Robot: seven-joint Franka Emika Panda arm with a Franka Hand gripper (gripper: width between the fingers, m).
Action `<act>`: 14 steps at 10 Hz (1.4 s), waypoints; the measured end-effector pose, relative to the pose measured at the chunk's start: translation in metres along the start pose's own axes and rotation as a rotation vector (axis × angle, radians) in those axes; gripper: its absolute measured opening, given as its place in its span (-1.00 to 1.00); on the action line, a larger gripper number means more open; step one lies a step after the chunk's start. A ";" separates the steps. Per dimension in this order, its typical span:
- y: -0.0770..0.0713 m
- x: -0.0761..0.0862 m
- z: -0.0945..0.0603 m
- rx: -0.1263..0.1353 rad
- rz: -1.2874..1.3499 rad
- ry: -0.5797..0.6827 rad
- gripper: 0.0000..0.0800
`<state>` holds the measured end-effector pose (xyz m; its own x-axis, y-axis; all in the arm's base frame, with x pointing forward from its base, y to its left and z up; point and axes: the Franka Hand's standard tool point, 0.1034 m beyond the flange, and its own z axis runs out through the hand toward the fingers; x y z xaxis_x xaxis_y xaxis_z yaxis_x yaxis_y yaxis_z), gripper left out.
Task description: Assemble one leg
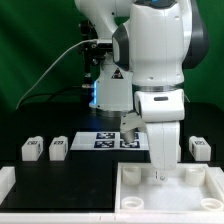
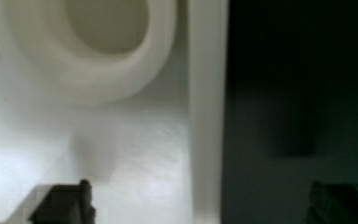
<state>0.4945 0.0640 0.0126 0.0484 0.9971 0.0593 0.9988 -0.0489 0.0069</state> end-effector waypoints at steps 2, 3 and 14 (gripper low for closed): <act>0.000 0.000 0.000 0.000 0.001 0.000 0.62; 0.000 0.000 0.000 0.000 0.001 0.000 0.62; -0.042 0.064 -0.034 -0.029 0.734 0.060 0.62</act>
Offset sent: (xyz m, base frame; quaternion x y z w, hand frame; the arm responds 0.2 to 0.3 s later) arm 0.0000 0.0000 0.0000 0.0000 0.0000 0.0000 1.0000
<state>0.4553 0.1283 0.0503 0.7030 0.7021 0.1135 0.7087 -0.7049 -0.0293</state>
